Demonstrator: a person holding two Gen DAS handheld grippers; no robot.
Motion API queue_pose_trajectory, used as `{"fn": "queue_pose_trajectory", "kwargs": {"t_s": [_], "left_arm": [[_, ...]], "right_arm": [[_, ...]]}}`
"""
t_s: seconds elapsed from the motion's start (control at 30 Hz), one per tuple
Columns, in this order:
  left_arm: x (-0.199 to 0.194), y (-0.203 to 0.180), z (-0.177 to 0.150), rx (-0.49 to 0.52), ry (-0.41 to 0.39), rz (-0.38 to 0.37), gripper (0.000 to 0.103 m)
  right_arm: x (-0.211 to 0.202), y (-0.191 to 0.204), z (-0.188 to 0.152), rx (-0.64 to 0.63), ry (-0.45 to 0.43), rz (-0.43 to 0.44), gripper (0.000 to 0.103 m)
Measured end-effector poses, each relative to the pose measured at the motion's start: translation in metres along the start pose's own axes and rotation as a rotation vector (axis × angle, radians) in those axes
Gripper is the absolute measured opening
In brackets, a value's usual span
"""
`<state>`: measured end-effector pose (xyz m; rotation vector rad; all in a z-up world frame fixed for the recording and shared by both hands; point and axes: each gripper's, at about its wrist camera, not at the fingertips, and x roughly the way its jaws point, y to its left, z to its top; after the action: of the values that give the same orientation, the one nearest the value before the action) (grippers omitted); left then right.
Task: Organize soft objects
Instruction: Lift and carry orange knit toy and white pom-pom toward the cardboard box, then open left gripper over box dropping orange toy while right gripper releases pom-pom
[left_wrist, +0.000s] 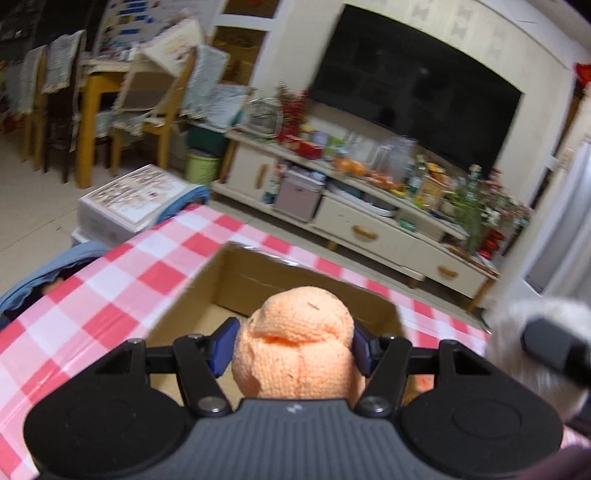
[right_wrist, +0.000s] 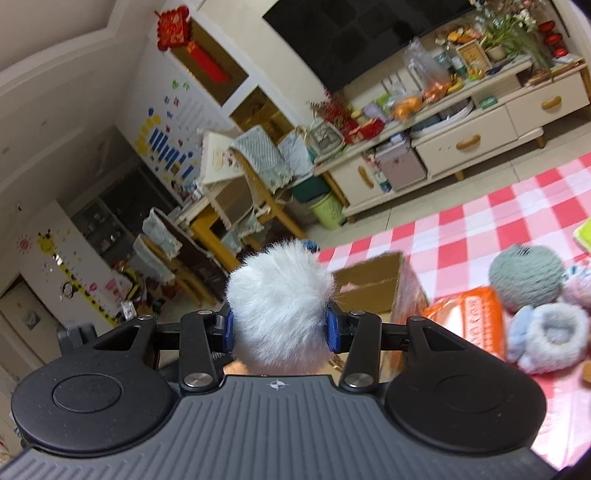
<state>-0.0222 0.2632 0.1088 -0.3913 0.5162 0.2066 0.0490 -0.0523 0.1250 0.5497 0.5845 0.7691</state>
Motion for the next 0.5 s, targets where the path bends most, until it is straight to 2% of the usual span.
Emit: {"fn": "queue_pose_trajectory", "kwargs": {"t_s": [0.3,0.5], "left_arm": [[0.019,0.025,0.007,-0.030,0.036,0.083,0.062],[0.024,0.028,0.006,-0.010,0.048,0.130,0.062]], "right_arm": [[0.019,-0.003,-0.017,-0.001,0.115,-0.030,0.059],[0.019,0.001,-0.024,-0.033,0.149,-0.085,0.063]]}}
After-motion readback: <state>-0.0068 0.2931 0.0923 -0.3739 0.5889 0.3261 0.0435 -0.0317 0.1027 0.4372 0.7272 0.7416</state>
